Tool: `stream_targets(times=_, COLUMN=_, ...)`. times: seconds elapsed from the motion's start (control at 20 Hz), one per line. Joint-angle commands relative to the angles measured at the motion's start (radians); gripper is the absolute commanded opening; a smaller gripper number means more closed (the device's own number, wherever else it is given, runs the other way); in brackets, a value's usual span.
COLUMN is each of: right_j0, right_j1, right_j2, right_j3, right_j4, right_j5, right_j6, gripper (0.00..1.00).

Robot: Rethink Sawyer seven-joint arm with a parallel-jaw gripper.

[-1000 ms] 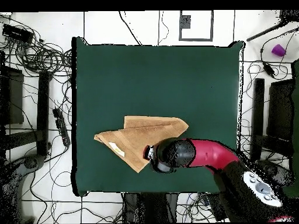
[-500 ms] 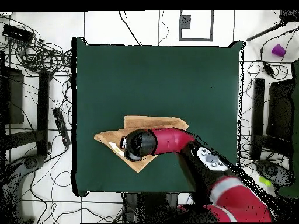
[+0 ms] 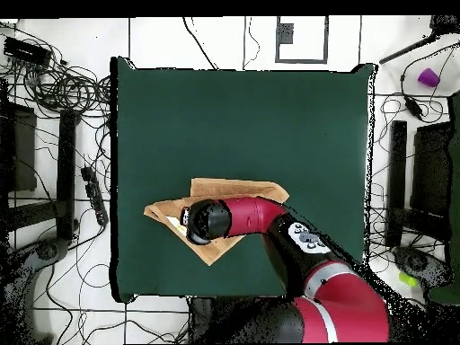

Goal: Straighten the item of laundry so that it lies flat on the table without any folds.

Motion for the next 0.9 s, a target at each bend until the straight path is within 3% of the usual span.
stream_targets(times=0.05, right_j0=0.044, right_j1=0.292, right_j2=-0.132, right_j3=-0.167, right_j4=-0.116, right_j5=-0.275, right_j6=0.098, gripper=1.00)
stream_targets(times=0.25, right_j0=0.036, right_j1=0.276, right_j2=-0.126, right_j3=-0.145, right_j4=-0.118, right_j5=-0.241, right_j6=0.073, gripper=1.00)
stream_targets(times=0.5, right_j0=-0.006, right_j1=0.232, right_j2=-0.104, right_j3=-0.044, right_j4=-0.133, right_j5=-0.207, right_j6=0.036, gripper=1.00)
stream_targets(times=0.7, right_j0=-0.067, right_j1=0.246, right_j2=-0.101, right_j3=0.035, right_j4=-0.232, right_j5=-0.298, right_j6=-0.033, gripper=1.00)
stream_targets(times=0.9, right_j0=-0.198, right_j1=0.275, right_j2=-0.053, right_j3=0.091, right_j4=-0.325, right_j5=-0.253, right_j6=-0.173, gripper=1.00)
